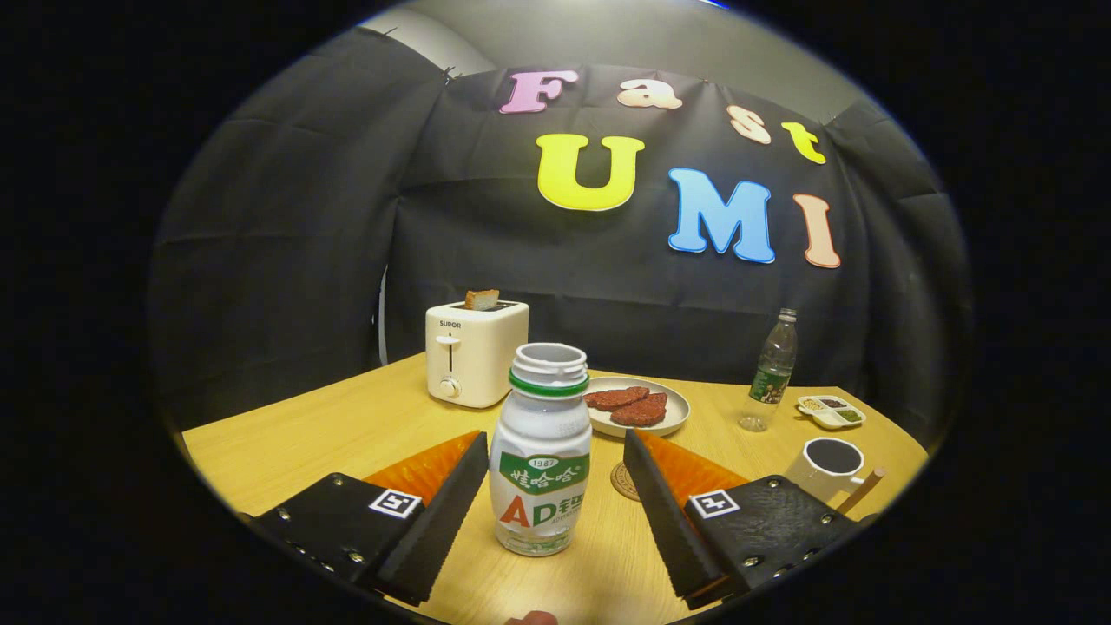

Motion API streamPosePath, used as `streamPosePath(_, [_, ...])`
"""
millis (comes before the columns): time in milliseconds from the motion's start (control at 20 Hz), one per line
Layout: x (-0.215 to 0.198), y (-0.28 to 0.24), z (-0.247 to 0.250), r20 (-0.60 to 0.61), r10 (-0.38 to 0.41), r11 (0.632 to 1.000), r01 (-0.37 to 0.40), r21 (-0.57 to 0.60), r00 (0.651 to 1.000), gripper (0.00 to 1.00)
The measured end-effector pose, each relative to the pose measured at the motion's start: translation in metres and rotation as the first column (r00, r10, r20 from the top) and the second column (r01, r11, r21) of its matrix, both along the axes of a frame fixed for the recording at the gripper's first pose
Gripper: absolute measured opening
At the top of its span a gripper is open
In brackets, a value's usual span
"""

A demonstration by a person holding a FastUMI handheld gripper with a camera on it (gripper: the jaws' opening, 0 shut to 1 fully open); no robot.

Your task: Take the bottle from table, then pour the juice into the cup, finally place the bottle on the coaster

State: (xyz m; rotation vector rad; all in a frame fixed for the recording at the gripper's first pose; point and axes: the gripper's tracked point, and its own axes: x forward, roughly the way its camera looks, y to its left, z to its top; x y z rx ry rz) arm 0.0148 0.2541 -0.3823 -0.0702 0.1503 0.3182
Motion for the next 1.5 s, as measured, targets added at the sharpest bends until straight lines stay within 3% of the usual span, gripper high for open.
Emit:
streamPosePath(350, [0.022,0.016,-0.025,-0.024,-0.021,0.998,0.019,-0.054,1.0,0.96])
streamPosePath(400, [0.017,0.017,-0.017,-0.016,-0.023,0.999,0.023,-0.031,1.0,0.77])
streamPosePath(650, [0.021,0.02,-0.022,-0.06,0.013,0.999,-0.011,0.041,0.998,0.71])
streamPosePath(700, [0.02,0.012,-0.019,-0.071,-0.003,0.999,0.006,0.042,0.997,0.67])
streamPosePath(900, [0.019,-0.01,0.012,-0.06,-0.038,0.995,0.044,0.095,0.997,0.67])
streamPosePath(1050, [0.018,-0.027,0.018,-0.129,-0.058,0.981,0.081,0.179,0.99,0.67])
streamPosePath(1250, [0.017,-0.05,0.021,-0.246,-0.052,0.933,0.135,0.335,0.968,0.67])
streamPosePath(1500, [0.025,-0.085,0.03,-0.322,-0.066,0.828,0.232,0.511,0.944,0.67])
